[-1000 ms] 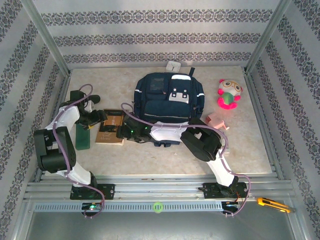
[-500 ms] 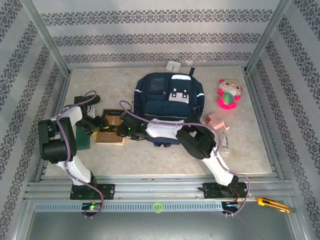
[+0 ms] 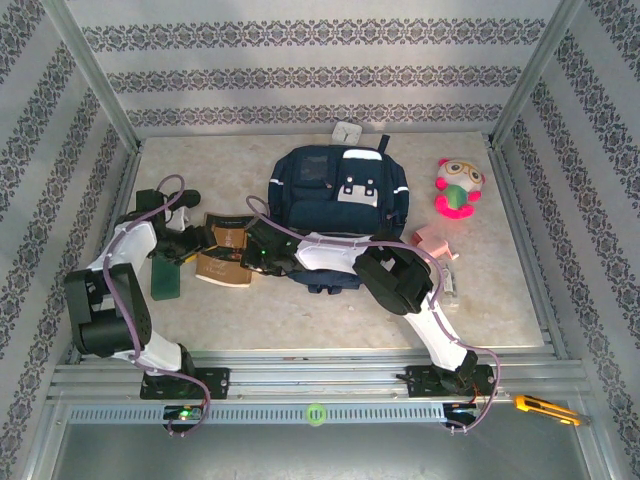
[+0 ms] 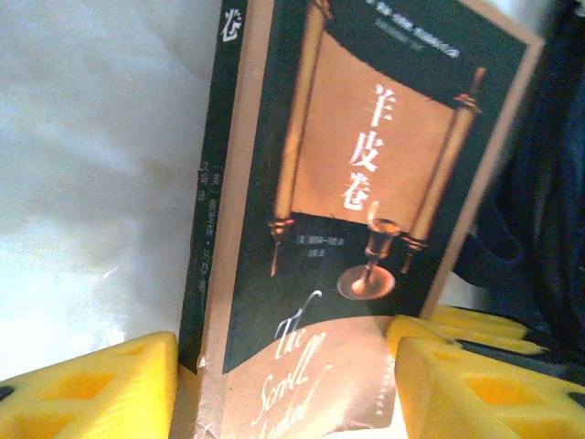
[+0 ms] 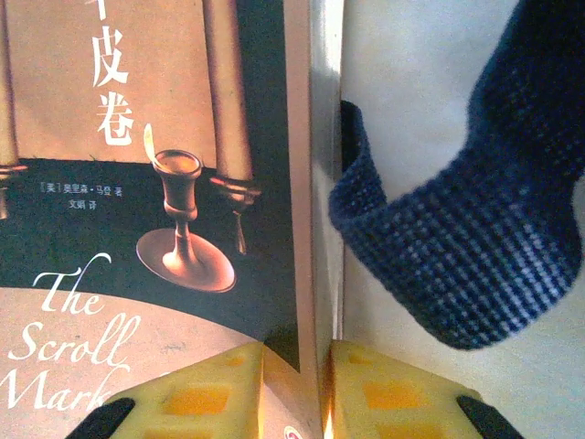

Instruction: Pack books, pencil case, and school supplies into a backpack

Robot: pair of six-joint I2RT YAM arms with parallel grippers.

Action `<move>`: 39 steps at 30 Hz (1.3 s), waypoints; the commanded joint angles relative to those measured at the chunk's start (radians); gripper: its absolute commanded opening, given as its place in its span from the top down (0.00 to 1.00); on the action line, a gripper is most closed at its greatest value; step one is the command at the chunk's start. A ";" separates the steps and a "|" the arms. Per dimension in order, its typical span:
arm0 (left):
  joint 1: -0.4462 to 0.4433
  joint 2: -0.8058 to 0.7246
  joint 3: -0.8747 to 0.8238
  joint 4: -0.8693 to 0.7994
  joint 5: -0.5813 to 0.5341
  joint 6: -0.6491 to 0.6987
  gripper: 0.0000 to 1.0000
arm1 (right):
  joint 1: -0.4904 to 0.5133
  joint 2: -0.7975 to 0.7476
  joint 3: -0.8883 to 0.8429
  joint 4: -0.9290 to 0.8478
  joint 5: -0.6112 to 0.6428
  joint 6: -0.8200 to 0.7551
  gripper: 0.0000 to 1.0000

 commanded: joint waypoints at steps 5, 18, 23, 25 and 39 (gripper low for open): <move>-0.005 0.001 -0.038 -0.065 0.100 -0.002 0.41 | 0.003 0.035 -0.017 0.043 -0.021 0.005 0.79; -0.006 -0.062 -0.029 -0.048 0.168 -0.050 0.45 | 0.001 0.027 -0.030 0.054 -0.019 0.010 0.81; -0.005 -0.077 -0.032 -0.039 0.170 -0.057 0.46 | 0.000 0.028 -0.031 0.057 -0.021 0.011 0.82; -0.005 -0.069 -0.043 -0.032 0.178 -0.062 0.46 | -0.001 0.026 -0.037 0.062 -0.021 0.014 0.82; -0.006 -0.134 -0.133 0.088 0.252 -0.160 0.45 | -0.005 0.020 -0.050 0.078 -0.023 0.019 0.82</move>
